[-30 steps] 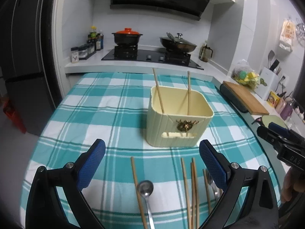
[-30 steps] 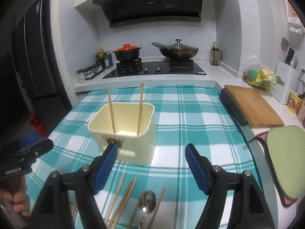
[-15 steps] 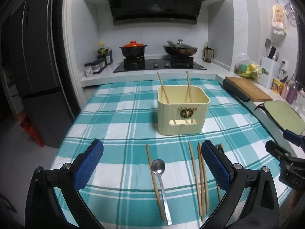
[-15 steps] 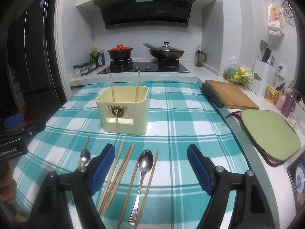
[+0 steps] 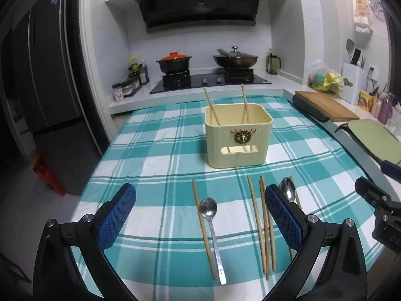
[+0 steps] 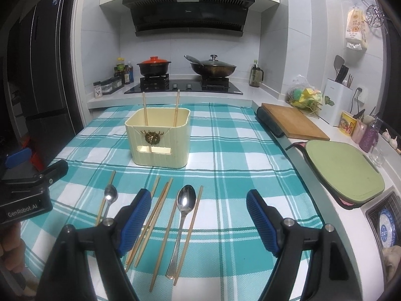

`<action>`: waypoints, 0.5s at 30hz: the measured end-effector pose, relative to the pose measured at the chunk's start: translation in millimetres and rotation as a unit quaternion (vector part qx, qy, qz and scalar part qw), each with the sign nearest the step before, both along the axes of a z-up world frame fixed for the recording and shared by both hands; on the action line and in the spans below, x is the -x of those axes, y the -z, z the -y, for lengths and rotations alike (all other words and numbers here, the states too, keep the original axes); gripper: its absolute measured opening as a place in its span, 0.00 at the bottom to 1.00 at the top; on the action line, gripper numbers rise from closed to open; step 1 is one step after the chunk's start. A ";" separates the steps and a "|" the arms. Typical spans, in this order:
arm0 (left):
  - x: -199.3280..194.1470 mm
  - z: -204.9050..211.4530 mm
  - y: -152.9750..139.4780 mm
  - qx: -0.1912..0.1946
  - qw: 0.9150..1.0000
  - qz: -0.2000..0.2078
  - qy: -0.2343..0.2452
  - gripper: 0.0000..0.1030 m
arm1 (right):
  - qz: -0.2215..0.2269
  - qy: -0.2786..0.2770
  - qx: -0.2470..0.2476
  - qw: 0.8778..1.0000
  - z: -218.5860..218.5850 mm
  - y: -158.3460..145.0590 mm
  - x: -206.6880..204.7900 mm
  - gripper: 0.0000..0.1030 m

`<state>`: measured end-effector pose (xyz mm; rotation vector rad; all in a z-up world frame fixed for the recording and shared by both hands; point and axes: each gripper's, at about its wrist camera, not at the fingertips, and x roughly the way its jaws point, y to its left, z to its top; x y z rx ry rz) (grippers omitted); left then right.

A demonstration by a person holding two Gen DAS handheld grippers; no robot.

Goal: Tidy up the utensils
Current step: 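Move both tools back over the remaining chopsticks and spoons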

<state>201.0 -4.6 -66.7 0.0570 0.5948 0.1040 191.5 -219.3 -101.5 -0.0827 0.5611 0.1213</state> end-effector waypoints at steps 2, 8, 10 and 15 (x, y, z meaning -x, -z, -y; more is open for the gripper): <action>0.1 0.6 0.2 0.002 1.000 -0.002 0.000 1.00 | 0.001 0.000 0.004 1.000 -1.7 0.7 2.0 0.78; 3.1 2.3 1.8 0.004 1.000 -0.010 -0.001 1.00 | 0.004 -0.005 0.008 1.000 -6.6 0.5 4.6 0.78; 3.2 3.8 3.3 0.002 1.000 -0.014 -0.001 1.00 | 0.006 -0.005 0.008 1.000 -7.9 1.3 5.0 0.78; 3.1 4.0 7.7 0.002 1.000 -0.021 0.001 1.00 | -0.001 -0.003 0.006 1.000 -8.0 5.3 4.9 0.78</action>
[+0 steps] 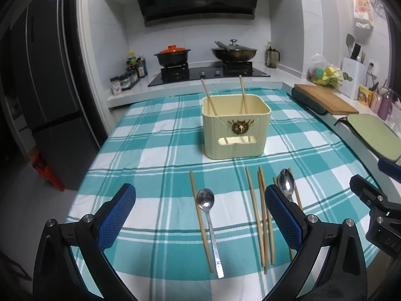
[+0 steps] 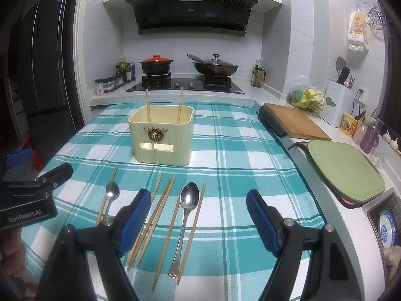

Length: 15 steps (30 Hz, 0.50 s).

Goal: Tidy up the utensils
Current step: 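Move both tools back over the remaining chopsticks and spoons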

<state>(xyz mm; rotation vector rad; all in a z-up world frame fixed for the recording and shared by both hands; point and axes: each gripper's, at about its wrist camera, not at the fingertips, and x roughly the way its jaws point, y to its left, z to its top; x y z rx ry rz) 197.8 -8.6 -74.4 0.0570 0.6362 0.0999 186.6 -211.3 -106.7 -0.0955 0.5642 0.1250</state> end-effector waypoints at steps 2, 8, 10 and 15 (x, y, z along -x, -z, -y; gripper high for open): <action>-0.5 0.6 1.5 0.001 1.000 -0.003 0.000 1.00 | -0.001 0.001 0.001 1.000 0.4 1.4 0.8 0.78; -0.6 3.1 3.5 -0.005 1.000 -0.005 0.001 1.00 | 0.000 0.004 0.002 1.000 1.4 4.3 1.0 0.78; -0.4 4.6 4.1 -0.008 1.000 -0.005 0.001 1.00 | -0.003 0.004 0.001 1.000 1.8 5.8 0.6 0.78; 0.1 4.5 7.0 -0.011 1.000 -0.009 0.003 1.00 | -0.008 0.004 -0.001 1.000 2.2 9.8 0.8 0.78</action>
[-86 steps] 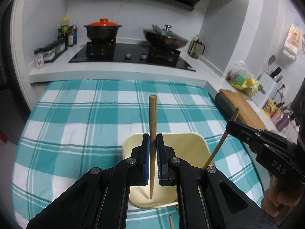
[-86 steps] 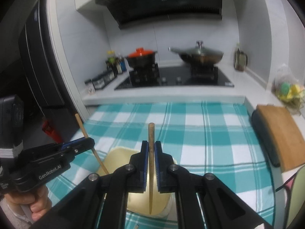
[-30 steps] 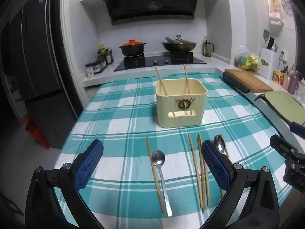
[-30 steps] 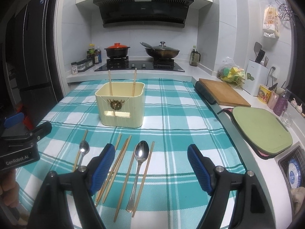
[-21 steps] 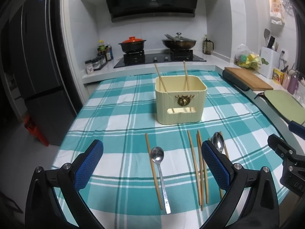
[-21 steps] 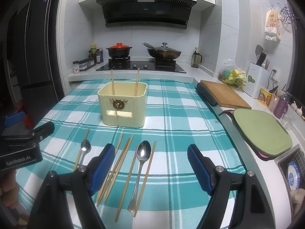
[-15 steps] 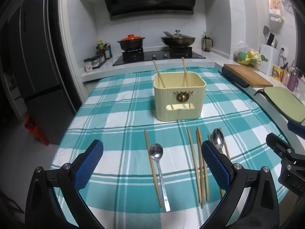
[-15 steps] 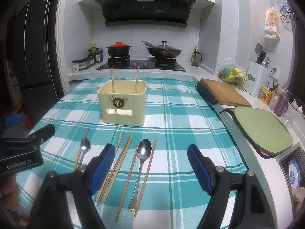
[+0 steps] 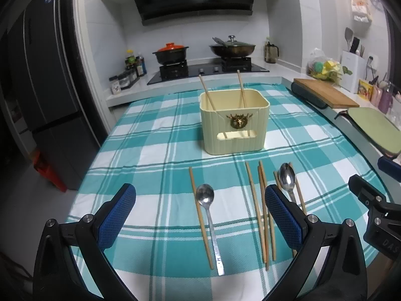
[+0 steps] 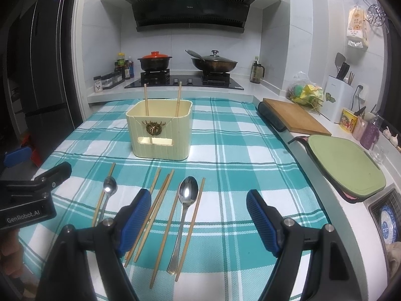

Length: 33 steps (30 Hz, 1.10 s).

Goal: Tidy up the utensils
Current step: 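Move both tools back over the remaining chopsticks and spoons, then close the left tool on a wooden chopstick while the right tool grasps another chopstick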

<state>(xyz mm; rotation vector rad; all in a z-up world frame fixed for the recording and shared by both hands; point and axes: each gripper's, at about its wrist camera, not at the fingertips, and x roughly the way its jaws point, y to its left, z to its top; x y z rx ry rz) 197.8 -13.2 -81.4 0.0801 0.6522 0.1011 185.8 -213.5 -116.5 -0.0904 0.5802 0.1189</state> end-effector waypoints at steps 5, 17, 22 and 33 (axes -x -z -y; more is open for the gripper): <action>-0.2 -7.6 6.7 0.013 1.000 -0.011 0.001 1.00 | -0.003 0.001 -0.003 1.000 0.6 2.9 0.2 0.78; 6.0 -74.9 48.9 0.090 0.994 -0.053 -0.033 1.00 | -0.016 0.014 -0.021 1.000 14.2 15.3 -2.2 0.78; -1.4 -81.9 62.7 0.091 0.993 -0.062 -0.042 1.00 | -0.025 0.021 -0.025 0.999 18.2 30.1 -6.9 0.78; -53.0 -67.9 113.2 0.053 0.992 -0.107 -0.030 0.99 | -0.041 0.023 -0.021 0.999 31.9 60.2 -10.7 0.78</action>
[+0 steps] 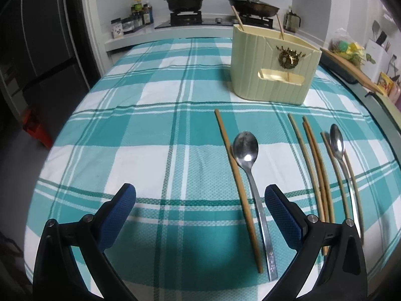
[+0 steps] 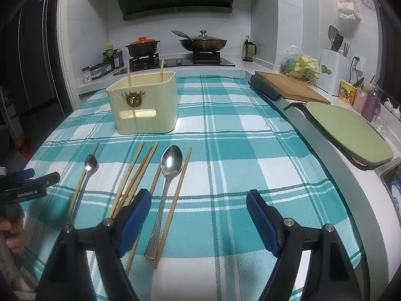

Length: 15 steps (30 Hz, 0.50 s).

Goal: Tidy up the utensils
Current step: 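Close the left tool on a wooden chopstick while the right tool grasps another chopstick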

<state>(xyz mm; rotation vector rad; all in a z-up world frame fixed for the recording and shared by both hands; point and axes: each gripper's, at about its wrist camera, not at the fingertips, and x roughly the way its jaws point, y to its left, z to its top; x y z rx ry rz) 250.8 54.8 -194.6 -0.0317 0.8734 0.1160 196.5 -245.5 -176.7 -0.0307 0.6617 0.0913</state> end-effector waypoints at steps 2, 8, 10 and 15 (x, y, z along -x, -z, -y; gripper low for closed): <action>-7.8 2.2 6.7 -0.012 1.000 -0.006 -0.003 0.99 | -0.005 0.000 -0.001 1.000 2.2 5.8 -2.5 0.78; -24.1 1.8 25.4 -0.033 0.999 -0.022 -0.013 0.99 | -0.026 0.001 -0.018 1.000 9.8 18.5 -11.2 0.77; -27.7 1.6 31.1 -0.040 0.999 -0.028 -0.015 0.99 | -0.031 -0.004 -0.026 0.999 10.2 21.7 -16.2 0.71; -32.3 3.1 34.3 -0.046 0.998 -0.026 -0.016 1.00 | -0.070 -0.036 -0.045 0.996 1.7 36.5 -42.1 0.40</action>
